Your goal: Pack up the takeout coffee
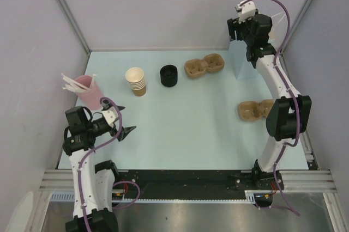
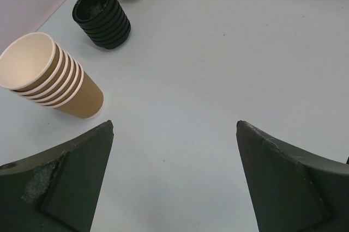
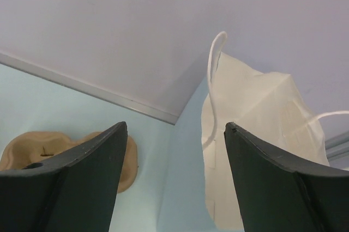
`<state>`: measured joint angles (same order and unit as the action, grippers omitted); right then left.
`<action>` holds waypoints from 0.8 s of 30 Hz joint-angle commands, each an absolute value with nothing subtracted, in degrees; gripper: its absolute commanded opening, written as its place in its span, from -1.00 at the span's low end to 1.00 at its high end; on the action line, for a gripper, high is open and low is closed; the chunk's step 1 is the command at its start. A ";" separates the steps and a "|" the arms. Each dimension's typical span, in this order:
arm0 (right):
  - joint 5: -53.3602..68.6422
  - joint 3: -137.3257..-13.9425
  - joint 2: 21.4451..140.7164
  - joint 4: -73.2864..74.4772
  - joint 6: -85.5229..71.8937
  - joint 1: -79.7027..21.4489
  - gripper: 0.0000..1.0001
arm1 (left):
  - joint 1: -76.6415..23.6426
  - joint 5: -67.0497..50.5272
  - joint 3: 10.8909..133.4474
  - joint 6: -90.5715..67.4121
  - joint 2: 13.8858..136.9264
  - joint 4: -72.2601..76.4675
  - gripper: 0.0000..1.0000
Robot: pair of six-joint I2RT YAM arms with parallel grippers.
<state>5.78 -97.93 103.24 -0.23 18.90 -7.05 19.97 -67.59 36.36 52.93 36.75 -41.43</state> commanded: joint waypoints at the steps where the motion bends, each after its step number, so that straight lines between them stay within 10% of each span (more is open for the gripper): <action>1: 1.50 -107.03 108.01 2.11 16.96 -7.73 0.53 | 20.57 -68.64 36.12 53.53 36.91 -39.46 0.99; 12: -4.14 -113.73 115.92 4.83 18.28 -8.44 0.43 | 20.57 -68.29 36.12 53.35 38.23 -39.20 1.00; 24: -2.81 -114.61 114.70 6.50 17.75 -8.53 -0.69 | 20.57 -68.38 36.21 53.44 38.50 -39.37 0.99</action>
<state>-2.57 -111.61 116.95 6.63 17.96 -8.21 20.01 -66.22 36.32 52.53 38.59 -40.99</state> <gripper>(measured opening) 0.221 0.996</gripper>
